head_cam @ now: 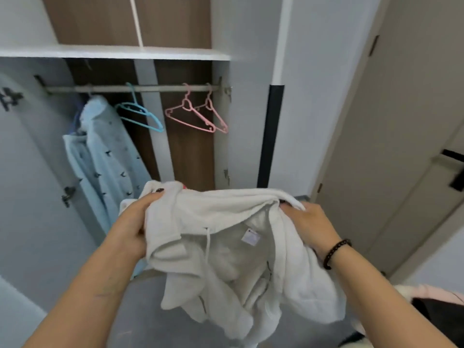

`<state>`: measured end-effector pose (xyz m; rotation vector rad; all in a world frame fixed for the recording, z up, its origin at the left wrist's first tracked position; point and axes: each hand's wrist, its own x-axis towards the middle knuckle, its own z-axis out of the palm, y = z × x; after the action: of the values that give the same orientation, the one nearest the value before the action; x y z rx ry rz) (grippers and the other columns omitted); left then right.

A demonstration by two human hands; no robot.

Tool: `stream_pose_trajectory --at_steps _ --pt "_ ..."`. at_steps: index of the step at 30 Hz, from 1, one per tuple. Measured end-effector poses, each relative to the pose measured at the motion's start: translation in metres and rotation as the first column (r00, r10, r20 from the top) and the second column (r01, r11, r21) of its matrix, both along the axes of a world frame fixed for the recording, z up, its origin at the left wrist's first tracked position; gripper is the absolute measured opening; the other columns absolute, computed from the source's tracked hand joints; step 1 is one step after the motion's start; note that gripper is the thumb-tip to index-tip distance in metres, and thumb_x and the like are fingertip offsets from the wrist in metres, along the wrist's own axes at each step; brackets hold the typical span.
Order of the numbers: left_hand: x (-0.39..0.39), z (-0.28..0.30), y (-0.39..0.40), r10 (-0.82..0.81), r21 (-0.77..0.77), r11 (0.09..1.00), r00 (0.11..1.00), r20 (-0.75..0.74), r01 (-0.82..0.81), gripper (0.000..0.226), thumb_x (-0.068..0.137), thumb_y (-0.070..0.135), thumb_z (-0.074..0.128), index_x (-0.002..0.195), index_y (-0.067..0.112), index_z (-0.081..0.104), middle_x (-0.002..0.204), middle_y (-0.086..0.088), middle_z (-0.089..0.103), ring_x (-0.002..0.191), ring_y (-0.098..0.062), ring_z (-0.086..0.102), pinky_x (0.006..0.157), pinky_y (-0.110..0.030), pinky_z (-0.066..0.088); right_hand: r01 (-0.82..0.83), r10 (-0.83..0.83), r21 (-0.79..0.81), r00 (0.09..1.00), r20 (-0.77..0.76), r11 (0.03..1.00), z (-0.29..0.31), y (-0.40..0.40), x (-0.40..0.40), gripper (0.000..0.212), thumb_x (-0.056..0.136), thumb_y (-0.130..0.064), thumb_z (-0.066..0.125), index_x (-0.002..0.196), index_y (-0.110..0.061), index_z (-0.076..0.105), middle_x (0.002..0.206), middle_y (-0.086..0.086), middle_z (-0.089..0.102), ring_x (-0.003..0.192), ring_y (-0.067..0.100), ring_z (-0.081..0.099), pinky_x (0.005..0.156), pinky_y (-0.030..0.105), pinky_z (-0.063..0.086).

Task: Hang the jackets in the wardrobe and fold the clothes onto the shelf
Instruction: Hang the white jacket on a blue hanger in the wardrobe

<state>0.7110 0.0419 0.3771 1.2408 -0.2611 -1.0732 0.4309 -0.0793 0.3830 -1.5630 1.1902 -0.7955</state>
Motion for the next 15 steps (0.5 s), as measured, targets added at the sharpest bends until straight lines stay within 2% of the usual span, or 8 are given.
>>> stream_pose_trajectory --at_steps 2,4,6,8,9,11,13,15 --pt "0.015 0.002 0.007 0.070 0.046 0.996 0.998 -0.001 -0.070 0.008 0.095 0.010 0.051 0.098 0.012 0.058 0.061 0.003 0.070 0.055 -0.010 0.068 0.043 -0.022 0.052 0.000 -0.006 0.071 0.997 0.077 0.997 0.016 -0.018 0.020 0.024 0.089 -0.031 0.063 0.082 -0.008 0.066 0.077 0.009 0.061 0.070 0.016 0.053 0.062 0.027 0.039" --pt "0.032 -0.011 0.016 0.174 0.170 0.972 0.982 -0.067 -0.161 0.015 0.091 0.012 0.059 0.106 0.011 0.059 0.080 -0.006 0.068 0.069 -0.020 0.066 0.045 -0.027 0.053 -0.032 0.015 0.135 0.993 0.120 0.990 0.032 -0.034 0.037 0.028 0.089 -0.032 0.063 0.091 -0.005 0.070 0.084 0.009 0.069 0.074 0.020 0.062 0.066 0.028 0.046" --pt "0.044 -0.027 0.021 0.167 0.348 0.918 0.981 0.093 -0.189 0.035 0.085 0.019 0.068 0.116 0.007 0.060 0.091 -0.011 0.064 0.079 -0.024 0.060 0.058 -0.031 0.052 -0.133 0.107 0.178 0.983 0.152 0.975 0.046 -0.049 0.055 0.026 0.088 -0.033 0.064 0.094 -0.008 0.071 0.085 0.007 0.072 0.076 0.020 0.066 0.070 0.029 0.050" --pt "0.035 -0.034 0.019 0.011 0.464 0.868 0.940 0.340 -0.178 0.057 0.075 0.026 0.078 0.123 0.004 0.057 0.094 -0.012 0.067 0.087 -0.026 0.061 0.072 -0.034 0.049 -0.236 0.201 0.203 0.963 0.180 0.950 0.055 -0.061 0.076 0.025 0.085 -0.031 0.067 0.095 -0.009 0.072 0.083 0.005 0.074 0.076 0.019 0.068 0.072 0.030 0.052" --pt "0.025 -0.035 0.014 -0.024 0.456 0.871 0.911 0.412 -0.183 0.065 0.074 0.027 0.079 0.129 0.004 0.052 0.097 -0.010 0.067 0.090 -0.025 0.061 0.076 -0.034 0.048 -0.276 0.236 0.219 0.953 0.189 0.936 0.057 -0.066 0.088 0.024 0.083 -0.030 0.068 0.095 -0.009 0.073 0.083 0.004 0.074 0.077 0.019 0.069 0.073 0.030 0.053" --pt "-0.005 -0.034 -0.002 0.023 0.300 0.935 0.878 0.478 -0.187 0.069 0.082 0.019 0.074 0.141 0.013 0.040 0.118 -0.003 0.063 0.098 -0.020 0.061 0.077 -0.032 0.049 -0.357 0.312 0.247 0.929 0.201 0.901 0.056 -0.072 0.113 0.024 0.082 -0.028 0.069 0.098 -0.010 0.073 0.089 0.005 0.075 0.085 0.020 0.070 0.082 0.034 0.054" --pt "-0.036 -0.036 -0.023 0.042 0.133 0.983 0.865 0.501 -0.125 0.064 0.083 0.014 0.072 0.137 0.027 0.040 0.126 0.008 0.057 0.104 -0.010 0.061 0.080 -0.026 0.050 -0.431 0.388 0.269 0.900 0.199 0.861 0.053 -0.075 0.136 0.027 0.083 -0.028 0.069 0.102 -0.009 0.071 0.095 0.008 0.074 0.091 0.023 0.069 0.086 0.037 0.053" --pt "-0.057 -0.048 -0.044 0.015 0.077 0.995 0.827 0.563 -0.070 0.054 0.082 0.021 0.073 0.124 0.038 0.045 0.118 0.022 0.058 0.105 0.003 0.057 0.083 -0.019 0.047 -0.490 0.437 0.287 0.870 0.229 0.823 0.050 -0.076 0.155 0.027 0.083 -0.027 0.068 0.101 -0.007 0.071 0.093 0.009 0.074 0.088 0.023 0.068 0.087 0.038 0.052"
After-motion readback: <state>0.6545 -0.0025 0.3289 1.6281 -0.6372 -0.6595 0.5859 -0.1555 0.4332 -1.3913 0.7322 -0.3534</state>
